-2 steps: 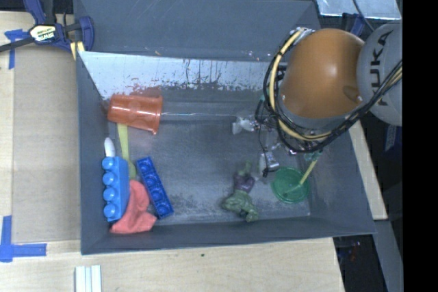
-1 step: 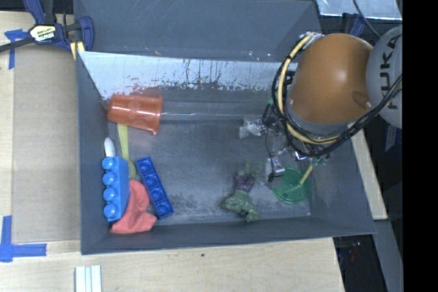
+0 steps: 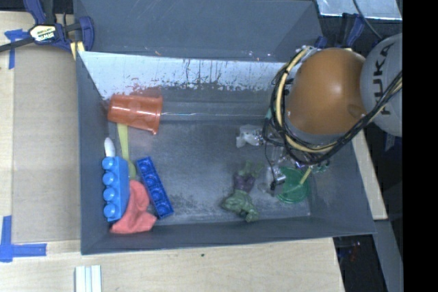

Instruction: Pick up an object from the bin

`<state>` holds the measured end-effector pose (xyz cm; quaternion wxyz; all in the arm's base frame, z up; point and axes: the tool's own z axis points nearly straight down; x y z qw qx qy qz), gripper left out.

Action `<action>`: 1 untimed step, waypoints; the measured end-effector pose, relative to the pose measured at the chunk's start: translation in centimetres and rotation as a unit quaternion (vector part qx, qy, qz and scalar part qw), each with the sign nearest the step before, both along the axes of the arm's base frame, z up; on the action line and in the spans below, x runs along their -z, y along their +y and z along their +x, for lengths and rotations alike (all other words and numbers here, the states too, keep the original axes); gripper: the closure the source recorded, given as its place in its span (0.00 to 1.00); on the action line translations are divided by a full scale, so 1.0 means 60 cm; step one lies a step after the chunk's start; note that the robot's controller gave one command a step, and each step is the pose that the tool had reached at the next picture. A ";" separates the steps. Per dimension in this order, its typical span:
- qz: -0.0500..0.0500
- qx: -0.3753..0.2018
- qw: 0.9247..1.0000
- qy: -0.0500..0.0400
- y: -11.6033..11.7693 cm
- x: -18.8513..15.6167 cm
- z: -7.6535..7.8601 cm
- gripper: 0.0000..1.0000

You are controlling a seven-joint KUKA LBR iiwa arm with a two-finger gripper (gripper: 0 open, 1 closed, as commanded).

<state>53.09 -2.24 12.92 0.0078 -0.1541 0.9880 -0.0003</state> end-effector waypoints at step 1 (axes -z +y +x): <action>0.000 -0.044 0.999 -0.001 0.008 0.046 -0.023 0.00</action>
Offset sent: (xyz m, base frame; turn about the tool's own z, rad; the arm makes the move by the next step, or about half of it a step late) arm -0.0320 -0.0031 -0.0544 -0.2706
